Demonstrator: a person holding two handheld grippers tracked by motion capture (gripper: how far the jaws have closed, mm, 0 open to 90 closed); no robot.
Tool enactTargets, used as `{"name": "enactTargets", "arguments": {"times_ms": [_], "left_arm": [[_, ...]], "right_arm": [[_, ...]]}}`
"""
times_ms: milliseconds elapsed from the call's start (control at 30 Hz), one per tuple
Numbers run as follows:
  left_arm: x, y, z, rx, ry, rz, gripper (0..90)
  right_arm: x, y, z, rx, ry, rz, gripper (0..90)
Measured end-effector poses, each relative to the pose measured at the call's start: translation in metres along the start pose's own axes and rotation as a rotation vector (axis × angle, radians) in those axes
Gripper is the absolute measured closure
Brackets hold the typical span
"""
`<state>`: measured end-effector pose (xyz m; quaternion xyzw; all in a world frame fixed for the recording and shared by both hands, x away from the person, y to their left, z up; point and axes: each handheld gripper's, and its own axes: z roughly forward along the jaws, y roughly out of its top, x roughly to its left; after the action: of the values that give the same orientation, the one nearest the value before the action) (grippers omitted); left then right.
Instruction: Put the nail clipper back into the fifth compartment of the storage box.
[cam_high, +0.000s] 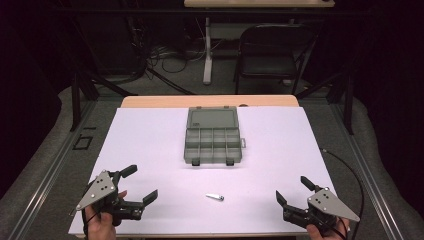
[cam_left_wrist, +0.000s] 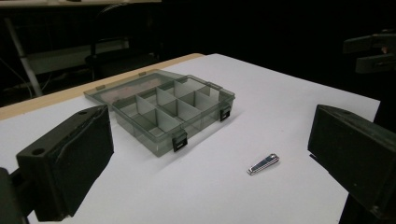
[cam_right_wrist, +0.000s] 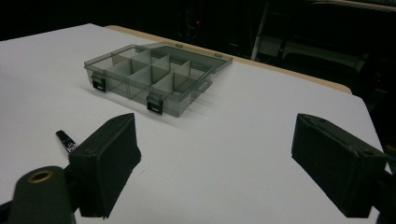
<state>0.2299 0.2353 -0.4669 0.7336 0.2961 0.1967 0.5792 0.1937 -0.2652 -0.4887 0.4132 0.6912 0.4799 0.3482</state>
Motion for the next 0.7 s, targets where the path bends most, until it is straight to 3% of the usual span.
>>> {"name": "enactTargets", "arguments": {"times_ms": [267, 433, 700], "left_arm": [[-0.005, 0.003, 0.001, -0.006, 0.000, -0.010, 0.0], [-0.008, 0.014, 0.005, 0.019, -0.045, -0.043, 0.0], [-0.009, 0.024, 0.018, 0.081, -0.096, -0.041, 0.1]], "right_arm": [[0.004, 0.001, -0.001, -0.004, 0.007, -0.009, 14.2], [0.006, 0.003, -0.003, -0.004, 0.007, -0.010, 14.2], [0.003, 0.003, -0.003, 0.001, 0.007, 0.001, 14.2]]}}
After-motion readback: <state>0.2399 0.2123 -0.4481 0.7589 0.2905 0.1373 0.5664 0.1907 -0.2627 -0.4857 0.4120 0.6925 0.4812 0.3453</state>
